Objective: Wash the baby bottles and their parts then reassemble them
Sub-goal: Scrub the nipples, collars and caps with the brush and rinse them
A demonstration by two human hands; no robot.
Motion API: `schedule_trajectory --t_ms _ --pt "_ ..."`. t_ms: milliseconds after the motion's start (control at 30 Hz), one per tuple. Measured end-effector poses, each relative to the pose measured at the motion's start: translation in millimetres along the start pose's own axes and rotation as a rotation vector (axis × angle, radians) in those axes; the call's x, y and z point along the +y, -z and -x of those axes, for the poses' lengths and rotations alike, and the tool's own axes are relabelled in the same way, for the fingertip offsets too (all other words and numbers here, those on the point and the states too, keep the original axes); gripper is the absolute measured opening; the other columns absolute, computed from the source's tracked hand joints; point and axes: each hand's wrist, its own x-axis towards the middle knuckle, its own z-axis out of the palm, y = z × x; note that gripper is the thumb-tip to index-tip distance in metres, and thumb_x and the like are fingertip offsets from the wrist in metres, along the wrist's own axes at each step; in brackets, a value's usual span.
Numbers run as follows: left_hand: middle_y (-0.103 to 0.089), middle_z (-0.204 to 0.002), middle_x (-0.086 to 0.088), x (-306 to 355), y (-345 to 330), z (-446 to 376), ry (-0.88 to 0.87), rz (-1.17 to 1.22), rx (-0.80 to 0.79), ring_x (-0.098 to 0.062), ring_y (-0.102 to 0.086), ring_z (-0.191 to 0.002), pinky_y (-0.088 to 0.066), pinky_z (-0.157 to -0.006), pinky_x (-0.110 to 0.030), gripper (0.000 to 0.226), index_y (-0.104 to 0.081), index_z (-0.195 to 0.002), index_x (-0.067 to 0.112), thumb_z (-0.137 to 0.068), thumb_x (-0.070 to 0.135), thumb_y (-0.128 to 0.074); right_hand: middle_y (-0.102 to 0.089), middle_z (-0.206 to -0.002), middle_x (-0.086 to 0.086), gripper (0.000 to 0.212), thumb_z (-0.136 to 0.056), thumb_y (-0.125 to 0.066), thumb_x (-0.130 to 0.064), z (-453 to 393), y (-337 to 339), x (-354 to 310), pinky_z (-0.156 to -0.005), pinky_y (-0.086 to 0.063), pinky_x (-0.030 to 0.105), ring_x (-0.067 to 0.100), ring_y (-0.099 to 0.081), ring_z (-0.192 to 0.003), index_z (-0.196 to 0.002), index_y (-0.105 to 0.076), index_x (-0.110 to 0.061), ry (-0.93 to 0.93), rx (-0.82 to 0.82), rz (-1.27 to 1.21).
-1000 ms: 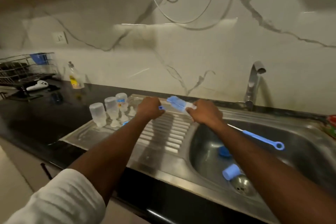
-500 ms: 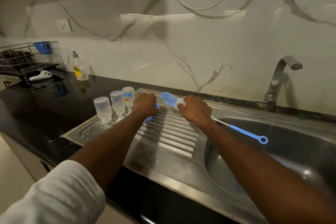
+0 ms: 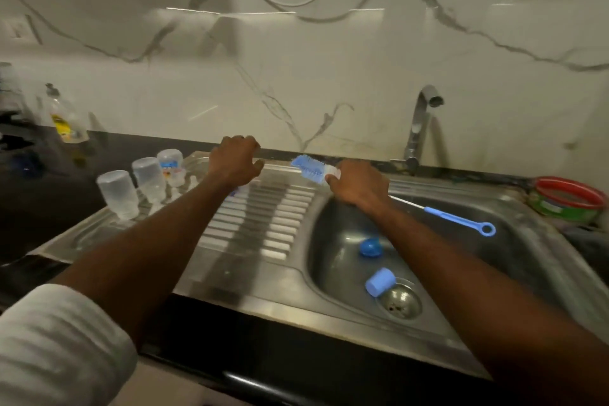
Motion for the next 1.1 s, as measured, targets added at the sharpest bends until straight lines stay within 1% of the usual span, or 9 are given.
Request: schedule_trajectory --t_ms 200,300,400,533,633,767,867,967,1100 --pt "-0.07 -0.109 0.004 128.6 -17.3 15.7 -0.273 0.219 -0.092 -0.02 -0.063 -0.106 -0.051 -0.084 -0.034 0.026 -0.066 -0.111 0.027 -0.089 0.041 -0.067 -0.069 -0.116 0.01 0.035 -0.092 -0.056 -0.04 33.6 49.9 92.1 -0.072 -0.042 0.034 0.029 -0.065 -0.101 -0.118 -0.066 -0.018 -0.156 -0.058 0.141" --pt "-0.069 -0.11 0.004 188.9 -50.5 25.9 -0.329 0.176 -0.247 -0.02 -0.063 -0.104 -0.046 -0.08 -0.032 0.025 -0.069 -0.108 0.03 -0.086 0.041 -0.068 -0.068 -0.12 0.008 0.036 -0.091 -0.058 -0.041 49.2 55.6 132.3 -0.075 -0.044 0.034 0.029 -0.064 -0.106 -0.12 -0.065 -0.02 -0.214 -0.106 0.177" --pt "-0.066 -0.118 0.001 230.0 -90.4 36.6 -0.364 0.084 -0.385 -0.021 -0.063 -0.105 -0.05 -0.086 -0.035 0.03 -0.069 -0.112 0.033 -0.083 0.037 -0.071 -0.066 -0.121 0.009 0.038 -0.093 -0.058 -0.042 60.3 44.2 165.4 -0.08 -0.045 0.033 0.027 -0.063 -0.107 -0.122 -0.064 -0.018 -0.246 -0.127 0.211" --pt "-0.056 -0.137 -0.009 247.3 -142.5 44.7 -0.41 -0.032 -0.517 -0.029 -0.054 -0.125 -0.047 -0.101 -0.04 0.051 -0.056 -0.133 0.019 -0.087 0.031 -0.073 -0.064 -0.129 0.006 0.036 -0.097 -0.056 -0.039 69.9 25.4 201.1 -0.088 -0.047 0.034 0.025 -0.061 -0.115 -0.126 -0.062 -0.02 -0.255 -0.148 0.28" --pt "-0.051 -0.139 -0.016 252.1 -172.6 47.6 -0.404 -0.068 -0.571 -0.033 -0.053 -0.127 -0.046 -0.101 -0.04 0.058 -0.051 -0.137 0.015 -0.087 0.035 -0.073 -0.065 -0.125 0.006 0.035 -0.095 -0.057 -0.039 65.6 26.0 219.7 -0.077 -0.042 0.031 0.025 -0.063 -0.11 -0.124 -0.064 -0.02 -0.289 -0.164 0.272" --pt "-0.048 -0.141 -0.016 254.8 -195.1 49.5 -0.415 -0.1 -0.628 -0.034 -0.053 -0.128 -0.046 -0.105 -0.041 0.059 -0.05 -0.14 0.018 -0.087 0.03 -0.074 -0.066 -0.12 0.005 0.034 -0.093 -0.06 -0.042 59.8 22.6 228.8 -0.074 -0.042 0.032 0.024 -0.063 -0.105 -0.12 -0.064 -0.022 -0.317 -0.159 0.271" --pt "-0.045 -0.145 -0.017 261.5 -196.6 46.6 -0.399 -0.025 -0.612 -0.035 -0.051 -0.13 -0.044 -0.108 -0.043 0.06 -0.045 -0.145 0.014 -0.092 0.027 -0.07 -0.067 -0.119 0.005 0.032 -0.093 -0.059 -0.039 57.2 20.9 229.7 -0.073 -0.041 0.032 0.025 -0.064 -0.104 -0.12 -0.064 -0.023 -0.323 -0.158 0.262" --pt "-0.046 -0.145 -0.016 278.5 -174.7 40.8 -0.401 0.212 -0.48 -0.033 -0.051 -0.13 -0.042 -0.106 -0.039 0.077 -0.035 -0.15 0.01 -0.087 0.023 -0.077 -0.066 -0.12 0.004 0.031 -0.093 -0.059 -0.037 59.2 26.6 230.5 -0.074 -0.039 0.033 0.025 -0.063 -0.107 -0.12 -0.065 -0.024 -0.374 -0.11 0.264" --pt "-0.058 -0.128 -0.006 304.4 -140.4 30.4 -0.397 0.579 -0.258 -0.024 -0.058 -0.116 -0.047 -0.092 -0.027 0.061 -0.055 -0.127 0.017 -0.074 0.018 -0.087 -0.066 -0.119 0.002 0.029 -0.093 -0.059 -0.035 65.8 33.5 230.2 -0.076 -0.038 0.034 0.024 -0.064 -0.108 -0.12 -0.064 -0.027 -0.42 -0.039 0.264"
